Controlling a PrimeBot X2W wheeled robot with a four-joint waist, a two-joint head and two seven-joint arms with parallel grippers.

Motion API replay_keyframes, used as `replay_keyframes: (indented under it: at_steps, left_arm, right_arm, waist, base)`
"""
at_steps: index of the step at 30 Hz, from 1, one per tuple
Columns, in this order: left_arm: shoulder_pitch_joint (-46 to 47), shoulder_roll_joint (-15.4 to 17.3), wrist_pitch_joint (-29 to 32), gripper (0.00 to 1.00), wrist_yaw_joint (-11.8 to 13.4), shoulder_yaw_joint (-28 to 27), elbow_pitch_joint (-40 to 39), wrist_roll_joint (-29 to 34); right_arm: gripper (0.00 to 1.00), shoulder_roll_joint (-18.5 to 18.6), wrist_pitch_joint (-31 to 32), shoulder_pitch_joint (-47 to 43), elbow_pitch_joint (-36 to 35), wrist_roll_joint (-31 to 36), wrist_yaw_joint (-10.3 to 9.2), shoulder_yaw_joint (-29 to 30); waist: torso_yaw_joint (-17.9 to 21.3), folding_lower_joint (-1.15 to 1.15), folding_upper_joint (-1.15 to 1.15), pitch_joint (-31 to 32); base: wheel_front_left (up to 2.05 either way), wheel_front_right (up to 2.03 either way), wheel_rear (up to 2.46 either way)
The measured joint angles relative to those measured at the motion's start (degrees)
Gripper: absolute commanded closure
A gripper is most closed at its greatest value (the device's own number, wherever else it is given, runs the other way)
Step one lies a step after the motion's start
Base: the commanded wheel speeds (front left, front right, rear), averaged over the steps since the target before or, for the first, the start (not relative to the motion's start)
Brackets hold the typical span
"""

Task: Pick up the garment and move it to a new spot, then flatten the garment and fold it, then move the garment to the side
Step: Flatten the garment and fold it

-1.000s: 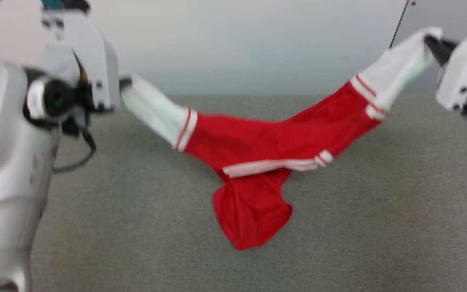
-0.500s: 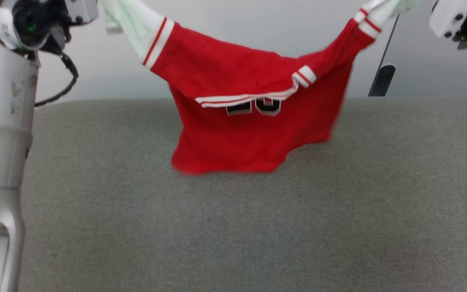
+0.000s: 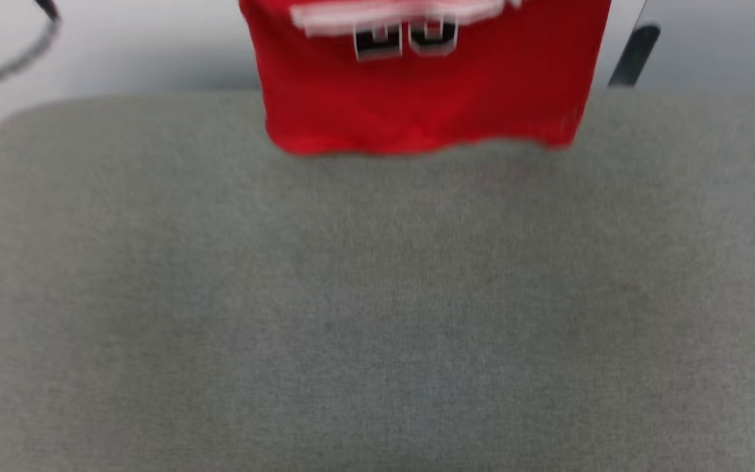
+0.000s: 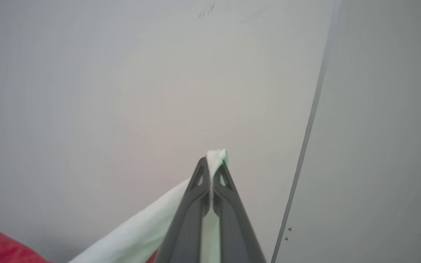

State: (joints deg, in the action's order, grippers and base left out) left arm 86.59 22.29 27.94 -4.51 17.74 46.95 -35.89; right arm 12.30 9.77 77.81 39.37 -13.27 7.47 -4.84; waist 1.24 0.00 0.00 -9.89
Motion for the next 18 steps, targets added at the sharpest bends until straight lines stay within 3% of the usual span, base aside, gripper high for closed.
replay_keyframes:
  at_steps: [10,18]
  left_arm:
    - [14.57,0.03,-15.02,1.00,-1.48,0.75,4.90,3.66]
    - [25.47,-2.35,-23.53,1.00,-2.55,1.51,7.56,3.61]
  right_arm:
    - [1.00,-0.73,-17.70,13.74,9.00,9.87,0.01,4.13]
    - [1.00,-0.56,-23.93,22.25,11.52,18.01,0.01,9.93]
  waist:
    - [1.32,0.00,0.00,-11.52]
    - [1.36,0.00,0.00,-22.69]
  base:
    - [0.00,0.00,0.00]
    - [0.00,0.00,0.00]
